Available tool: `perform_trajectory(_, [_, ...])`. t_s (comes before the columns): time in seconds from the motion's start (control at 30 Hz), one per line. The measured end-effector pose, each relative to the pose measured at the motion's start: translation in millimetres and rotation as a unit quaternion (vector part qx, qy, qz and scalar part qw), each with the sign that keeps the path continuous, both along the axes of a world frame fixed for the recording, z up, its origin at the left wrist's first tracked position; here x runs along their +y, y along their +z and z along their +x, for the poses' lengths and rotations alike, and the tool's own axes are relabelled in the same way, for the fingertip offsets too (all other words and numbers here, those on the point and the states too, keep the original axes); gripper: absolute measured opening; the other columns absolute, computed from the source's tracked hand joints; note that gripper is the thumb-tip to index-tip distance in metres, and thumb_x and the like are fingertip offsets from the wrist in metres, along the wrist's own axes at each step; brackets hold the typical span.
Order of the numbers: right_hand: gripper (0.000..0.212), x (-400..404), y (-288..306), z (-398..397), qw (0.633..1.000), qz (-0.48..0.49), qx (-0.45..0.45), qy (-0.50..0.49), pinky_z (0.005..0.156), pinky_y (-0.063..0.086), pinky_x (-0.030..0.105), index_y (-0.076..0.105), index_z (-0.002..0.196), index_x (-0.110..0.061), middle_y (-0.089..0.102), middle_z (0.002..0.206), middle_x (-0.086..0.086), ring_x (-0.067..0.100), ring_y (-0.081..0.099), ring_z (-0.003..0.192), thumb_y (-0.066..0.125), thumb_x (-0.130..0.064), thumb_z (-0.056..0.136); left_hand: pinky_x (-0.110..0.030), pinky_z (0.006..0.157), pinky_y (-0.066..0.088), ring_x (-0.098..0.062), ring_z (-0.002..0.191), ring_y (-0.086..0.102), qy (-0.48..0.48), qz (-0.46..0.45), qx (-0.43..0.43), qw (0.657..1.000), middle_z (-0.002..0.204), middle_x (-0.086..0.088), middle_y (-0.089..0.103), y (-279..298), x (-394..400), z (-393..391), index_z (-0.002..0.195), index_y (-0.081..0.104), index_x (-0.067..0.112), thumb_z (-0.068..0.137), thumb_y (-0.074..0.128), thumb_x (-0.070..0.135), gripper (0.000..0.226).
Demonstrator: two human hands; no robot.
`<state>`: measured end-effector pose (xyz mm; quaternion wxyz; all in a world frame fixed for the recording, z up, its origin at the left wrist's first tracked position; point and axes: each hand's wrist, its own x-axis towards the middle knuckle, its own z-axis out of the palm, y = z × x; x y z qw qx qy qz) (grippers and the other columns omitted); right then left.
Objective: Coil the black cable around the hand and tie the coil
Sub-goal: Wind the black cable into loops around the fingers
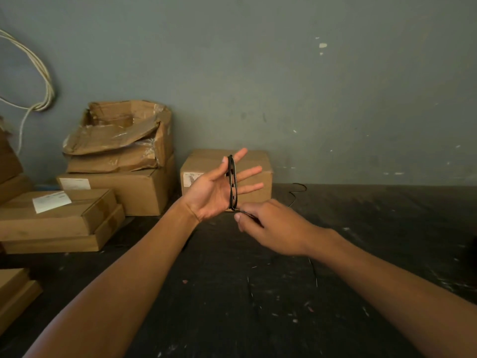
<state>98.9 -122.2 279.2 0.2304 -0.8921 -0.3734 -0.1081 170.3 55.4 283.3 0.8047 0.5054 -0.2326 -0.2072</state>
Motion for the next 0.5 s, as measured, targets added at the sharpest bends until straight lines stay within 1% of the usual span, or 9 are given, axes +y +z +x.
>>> perform_trajectory(0.07, [0.028,-2.8,15.1,1.0,1.000,-0.008,-0.010,0.005,0.049,0.034,0.024,0.062,0.080,-0.021,0.056,0.064,-0.008,0.003,0.050,0.052,0.048,-0.035,0.099,-0.060,0.109,0.034,-0.039,0.130,0.050,0.007,0.033,-0.010,0.999,0.144,-0.013,0.053,-5.2,-2.1,-1.0,0.145,0.041,0.037,0.103,0.029,0.045,0.044])
perform_trajectory(0.1, [0.027,-4.9,23.0,2.4,1.000,-0.014,-0.016,0.003,0.049,0.036,0.026,0.064,0.082,-0.020,0.060,0.067,-0.006,0.005,0.049,0.052,0.049,-0.036,0.099,-0.061,0.108,0.030,-0.037,0.127,0.052,0.010,0.052,-0.016,0.998,0.139,-0.011,0.058,-8.5,-3.3,-1.5,0.144,0.043,0.037,0.103,0.028,0.044,0.044])
perform_trajectory(0.17, [0.028,-10.7,39.5,6.9,0.999,-0.031,-0.040,-0.013,0.048,0.034,0.026,0.067,0.088,-0.019,0.061,0.069,-0.004,0.005,0.046,0.050,0.051,-0.039,0.097,-0.068,0.108,0.021,-0.034,0.124,0.052,0.010,0.078,-0.017,0.997,0.133,-0.009,0.062,-16.3,-4.2,-2.0,0.142,0.046,0.035,0.102,0.030,0.044,0.044])
perform_trajectory(0.23, [0.025,-18.0,54.7,13.5,0.997,-0.037,-0.056,-0.037,0.047,0.029,0.023,0.068,0.089,-0.021,0.056,0.063,-0.010,0.001,0.043,0.046,0.054,-0.041,0.095,-0.075,0.107,0.016,-0.033,0.128,0.053,0.005,0.099,-0.010,0.995,0.140,-0.010,0.057,-22.1,-4.6,-2.8,0.143,0.045,0.030,0.100,0.033,0.043,0.046])
perform_trajectory(0.27, [0.025,-21.3,61.6,17.0,0.996,-0.040,-0.061,-0.048,0.047,0.028,0.023,0.069,0.090,-0.021,0.057,0.063,-0.011,0.000,0.043,0.046,0.056,-0.042,0.094,-0.076,0.107,0.014,-0.034,0.130,0.052,-0.002,0.107,-0.005,0.994,0.143,-0.010,0.054,-23.7,-5.4,-3.9,0.143,0.046,0.029,0.099,0.035,0.044,0.047])
perform_trajectory(0.33, [0.025,-26.2,72.3,24.1,0.995,-0.050,-0.067,-0.061,0.049,0.031,0.026,0.070,0.090,-0.020,0.059,0.065,-0.011,0.000,0.045,0.050,0.060,-0.042,0.092,-0.077,0.107,0.012,-0.033,0.131,0.051,-0.023,0.118,-0.003,0.993,0.144,-0.010,0.053,-23.8,-8.0,-7.3,0.139,0.050,0.032,0.097,0.038,0.045,0.046])
perform_trajectory(0.43, [0.020,-31.7,82.2,34.8,0.993,-0.047,-0.080,-0.069,0.058,0.043,0.033,0.070,0.089,-0.020,0.067,0.074,-0.007,0.012,0.058,0.063,0.062,-0.038,0.092,-0.074,0.108,0.013,-0.031,0.132,0.051,-0.063,0.142,-0.015,0.988,0.145,-0.008,0.053,-19.9,-12.4,-12.9,0.140,0.047,0.039,0.094,0.043,0.048,0.047])
perform_trajectory(0.47, [0.018,-34.2,84.1,38.6,0.993,-0.038,-0.087,-0.073,0.061,0.045,0.034,0.070,0.089,-0.021,0.067,0.075,-0.008,0.012,0.059,0.065,0.062,-0.036,0.092,-0.073,0.109,0.014,-0.030,0.132,0.051,-0.076,0.150,-0.020,0.986,0.144,-0.008,0.054,-18.5,-13.9,-14.7,0.140,0.047,0.040,0.093,0.045,0.049,0.048])
perform_trajectory(0.5, [0.015,-37.2,85.1,42.5,0.993,-0.026,-0.091,-0.076,0.061,0.043,0.033,0.069,0.089,-0.021,0.063,0.071,-0.011,0.009,0.056,0.064,0.063,-0.035,0.092,-0.072,0.109,0.014,-0.030,0.132,0.051,-0.089,0.155,-0.023,0.984,0.144,-0.008,0.054,-17.4,-15.1,-16.6,0.140,0.047,0.041,0.092,0.046,0.049,0.048])
